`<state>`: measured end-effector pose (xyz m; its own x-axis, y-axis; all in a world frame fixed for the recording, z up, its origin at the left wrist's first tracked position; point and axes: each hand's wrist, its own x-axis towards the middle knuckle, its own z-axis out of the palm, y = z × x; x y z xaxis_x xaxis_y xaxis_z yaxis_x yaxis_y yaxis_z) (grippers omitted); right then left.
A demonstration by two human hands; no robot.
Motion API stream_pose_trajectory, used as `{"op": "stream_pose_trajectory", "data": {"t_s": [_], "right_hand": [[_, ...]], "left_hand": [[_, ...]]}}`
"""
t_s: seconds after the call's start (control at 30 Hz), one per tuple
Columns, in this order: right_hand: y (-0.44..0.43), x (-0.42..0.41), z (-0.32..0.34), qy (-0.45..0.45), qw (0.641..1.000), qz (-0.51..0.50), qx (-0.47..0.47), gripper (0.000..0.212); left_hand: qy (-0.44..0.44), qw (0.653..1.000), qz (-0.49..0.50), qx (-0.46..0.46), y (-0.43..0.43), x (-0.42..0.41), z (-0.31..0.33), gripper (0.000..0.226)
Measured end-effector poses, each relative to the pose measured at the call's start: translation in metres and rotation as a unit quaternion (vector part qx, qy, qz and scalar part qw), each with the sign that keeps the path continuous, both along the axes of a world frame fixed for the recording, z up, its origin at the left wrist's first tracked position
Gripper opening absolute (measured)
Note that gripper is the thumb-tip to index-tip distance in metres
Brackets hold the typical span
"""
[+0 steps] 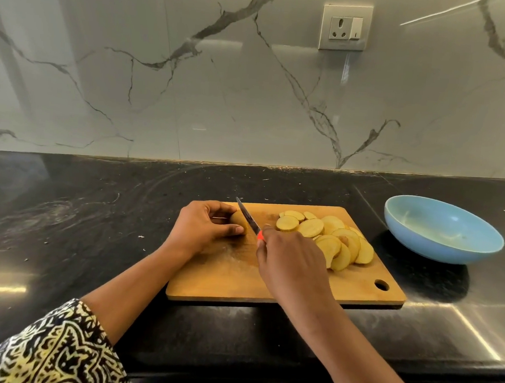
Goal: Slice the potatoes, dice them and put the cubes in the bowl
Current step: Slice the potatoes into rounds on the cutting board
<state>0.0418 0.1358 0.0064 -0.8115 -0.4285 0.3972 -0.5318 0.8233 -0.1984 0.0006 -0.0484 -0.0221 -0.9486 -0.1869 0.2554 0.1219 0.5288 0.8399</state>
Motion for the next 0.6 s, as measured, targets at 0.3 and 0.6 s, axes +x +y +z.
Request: {"op": "stream_pose_trajectory", "data": {"t_s": [0.3,0.6], "right_hand": [[-0.013,-0.011,0.007,-0.048,0.997,-0.004,0.06,0.023],[-0.025,-0.019,0.011,-0.081,0.992,0.012,0.092,0.02]], "left_hand": [[0.009,1.0,0.005,-0.027,0.003,0.001,0.002,0.038],[0.021,0.999,-0.011,-0.026,0.005,0.006,0.003,0.021]]}}
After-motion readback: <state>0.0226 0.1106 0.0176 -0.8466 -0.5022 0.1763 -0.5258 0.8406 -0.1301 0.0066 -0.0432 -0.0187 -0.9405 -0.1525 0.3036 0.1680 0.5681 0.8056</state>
